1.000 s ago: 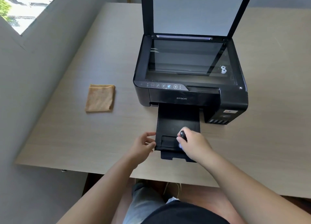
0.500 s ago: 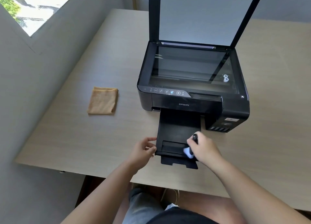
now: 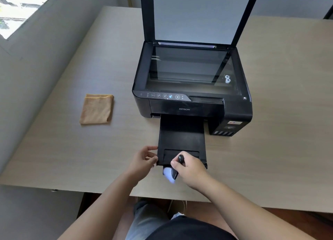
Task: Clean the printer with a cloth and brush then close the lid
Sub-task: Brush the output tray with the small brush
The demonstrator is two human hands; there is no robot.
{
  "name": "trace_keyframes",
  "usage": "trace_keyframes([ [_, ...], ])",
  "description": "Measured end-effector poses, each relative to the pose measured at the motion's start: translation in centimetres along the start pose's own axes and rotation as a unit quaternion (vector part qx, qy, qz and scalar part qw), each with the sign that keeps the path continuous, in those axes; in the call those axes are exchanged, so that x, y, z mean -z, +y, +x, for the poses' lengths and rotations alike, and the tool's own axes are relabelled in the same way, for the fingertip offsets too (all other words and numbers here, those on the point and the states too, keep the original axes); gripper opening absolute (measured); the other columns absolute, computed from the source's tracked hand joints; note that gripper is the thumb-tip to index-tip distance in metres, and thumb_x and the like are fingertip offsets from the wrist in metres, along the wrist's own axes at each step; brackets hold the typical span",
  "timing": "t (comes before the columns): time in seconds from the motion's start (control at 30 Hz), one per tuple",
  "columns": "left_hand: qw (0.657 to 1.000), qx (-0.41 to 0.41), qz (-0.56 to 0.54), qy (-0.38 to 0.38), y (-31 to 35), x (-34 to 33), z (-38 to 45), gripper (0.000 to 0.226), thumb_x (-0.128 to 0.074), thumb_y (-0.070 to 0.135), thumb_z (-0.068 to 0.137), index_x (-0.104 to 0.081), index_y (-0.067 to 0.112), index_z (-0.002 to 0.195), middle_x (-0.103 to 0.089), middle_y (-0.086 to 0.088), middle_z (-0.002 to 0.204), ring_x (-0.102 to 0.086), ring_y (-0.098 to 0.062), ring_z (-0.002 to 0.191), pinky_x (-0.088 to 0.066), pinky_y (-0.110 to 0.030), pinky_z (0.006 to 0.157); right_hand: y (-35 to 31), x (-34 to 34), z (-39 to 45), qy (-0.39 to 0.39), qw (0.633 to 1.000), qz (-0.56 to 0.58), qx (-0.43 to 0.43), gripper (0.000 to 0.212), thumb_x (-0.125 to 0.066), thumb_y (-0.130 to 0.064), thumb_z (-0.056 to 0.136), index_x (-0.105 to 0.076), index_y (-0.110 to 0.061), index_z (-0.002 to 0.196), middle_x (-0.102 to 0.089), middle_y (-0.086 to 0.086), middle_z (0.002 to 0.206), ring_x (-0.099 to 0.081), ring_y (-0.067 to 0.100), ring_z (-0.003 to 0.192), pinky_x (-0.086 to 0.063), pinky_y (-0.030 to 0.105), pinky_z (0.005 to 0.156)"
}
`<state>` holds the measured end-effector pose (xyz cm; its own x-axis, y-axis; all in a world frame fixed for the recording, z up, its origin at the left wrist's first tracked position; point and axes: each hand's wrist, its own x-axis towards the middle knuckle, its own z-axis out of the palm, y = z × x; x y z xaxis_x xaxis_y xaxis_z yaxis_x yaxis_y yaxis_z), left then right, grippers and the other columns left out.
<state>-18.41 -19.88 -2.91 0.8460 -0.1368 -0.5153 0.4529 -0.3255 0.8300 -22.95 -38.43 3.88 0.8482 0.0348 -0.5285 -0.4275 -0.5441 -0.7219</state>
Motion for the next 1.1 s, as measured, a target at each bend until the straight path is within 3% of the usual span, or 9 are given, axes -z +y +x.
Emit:
trace_keyframes([
  [0.17, 1.0, -0.001, 0.005, -0.001, -0.1, 0.2, 0.1, 0.029, -0.059, 0.009, 0.093, -0.061, 0.026, 0.116, -0.066, -0.007, 0.091, -0.063, -0.017, 0.079, -0.056, -0.039, 0.08, 1.6, 4.5, 0.0, 0.042, 0.98, -0.168, -0.099, 0.016, -0.043, -0.031, 0.088, -0.05, -0.019, 0.082, -0.066, 0.002, 0.076, -0.06, 0.023, 0.074, -0.044, 0.032, 0.06],
  [0.3, 1.0, -0.004, 0.002, -0.016, -0.1, 0.5, 0.0, 0.03, -0.06, 0.012, 0.093, -0.061, 0.028, 0.118, -0.066, -0.007, 0.094, -0.065, -0.02, 0.088, -0.056, -0.028, 0.075, 2.4, 7.7, -0.9, 0.069, 0.944, -0.287, -0.147, 0.013, -0.036, -0.026, 0.085, -0.041, -0.018, 0.076, -0.066, 0.001, 0.061, -0.054, 0.021, 0.059, -0.039, 0.028, 0.056],
  [0.37, 1.0, -0.002, 0.002, -0.018, -0.1, 0.5, 0.0, 0.03, -0.059, 0.012, 0.094, -0.06, 0.029, 0.118, -0.066, -0.005, 0.094, -0.065, -0.019, 0.089, -0.055, -0.027, 0.074, 2.2, 8.2, -1.0, 0.099, 0.973, -0.179, -0.109, 0.013, -0.042, -0.026, 0.085, -0.048, -0.016, 0.078, -0.066, -0.001, 0.061, -0.05, 0.022, 0.056, -0.041, 0.03, 0.056],
  [0.47, 1.0, 0.001, -0.002, -0.018, 0.1, 0.5, -0.1, 0.03, -0.058, 0.01, 0.094, -0.061, 0.027, 0.118, -0.065, -0.006, 0.093, -0.064, -0.018, 0.086, -0.054, -0.024, 0.071, 1.0, 8.5, -1.4, 0.028, 0.997, -0.004, -0.074, 0.012, -0.053, -0.023, 0.088, -0.058, -0.015, 0.081, -0.058, -0.007, 0.056, -0.045, 0.014, 0.051, -0.039, 0.029, 0.056],
  [0.57, 1.0, 0.003, -0.002, -0.017, 0.3, 0.4, -0.2, 0.03, -0.058, 0.009, 0.094, -0.061, 0.027, 0.117, -0.064, -0.006, 0.091, -0.063, -0.016, 0.084, -0.054, -0.024, 0.072, 1.7, 9.3, -1.3, 0.057, 0.985, -0.149, -0.068, 0.01, -0.049, -0.025, 0.088, -0.052, -0.022, 0.08, -0.066, -0.005, 0.064, -0.052, 0.016, 0.057, -0.04, 0.028, 0.055],
  [0.7, 1.0, 0.005, 0.011, -0.018, 0.5, 0.6, -0.3, 0.029, -0.058, 0.011, 0.094, -0.06, 0.028, 0.118, -0.065, -0.007, 0.094, -0.064, -0.018, 0.087, -0.056, -0.027, 0.074, 2.2, 11.6, -1.8, 0.097, 0.994, -0.029, -0.043, 0.009, -0.058, -0.016, 0.085, -0.062, -0.021, 0.079, -0.065, -0.007, 0.074, -0.056, 0.015, 0.071, -0.043, 0.028, 0.064],
  [0.9, 0.999, 0.0, 0.03, -0.019, 0.7, 0.6, -0.3, 0.03, -0.058, 0.011, 0.094, -0.06, 0.027, 0.12, -0.067, -0.009, 0.096, -0.065, -0.022, 0.091, -0.055, -0.026, 0.073, 4.7, 13.1, -1.9, 0.081, 0.992, -0.051, -0.078, 0.01, -0.062, -0.013, 0.083, -0.063, -0.022, 0.08, -0.062, -0.005, 0.073, -0.052, 0.012, 0.058, -0.04, 0.026, 0.056],
  [0.97, 0.999, 0.003, 0.033, -0.016, 0.8, 0.6, -0.5, 0.03, -0.058, 0.011, 0.095, -0.06, 0.026, 0.12, -0.066, -0.008, 0.095, -0.065, -0.02, 0.09, -0.054, -0.025, 0.072, 5.5, 13.2, -1.6, 0.113, 0.984, -0.107, -0.092, 0.013, -0.059, -0.014, 0.082, -0.061, -0.027, 0.079, -0.065, -0.004, 0.079, -0.058, 0.017, 0.064, -0.043, 0.027, 0.057],
  [1.1, 0.999, 0.0, 0.035, -0.012, 1.0, 0.7, -0.7, 0.03, -0.057, 0.011, 0.095, -0.06, 0.027, 0.12, -0.067, -0.006, 0.094, -0.063, -0.017, 0.085, -0.052, -0.026, 0.072, 4.8, 12.9, -1.3, 0.135, 0.99, -0.024, -0.036, 0.016, -0.063, -0.012, 0.083, -0.063, -0.027, 0.08, -0.066, 0.002, 0.085, -0.059, 0.024, 0.077, -0.043, 0.027, 0.062],
])
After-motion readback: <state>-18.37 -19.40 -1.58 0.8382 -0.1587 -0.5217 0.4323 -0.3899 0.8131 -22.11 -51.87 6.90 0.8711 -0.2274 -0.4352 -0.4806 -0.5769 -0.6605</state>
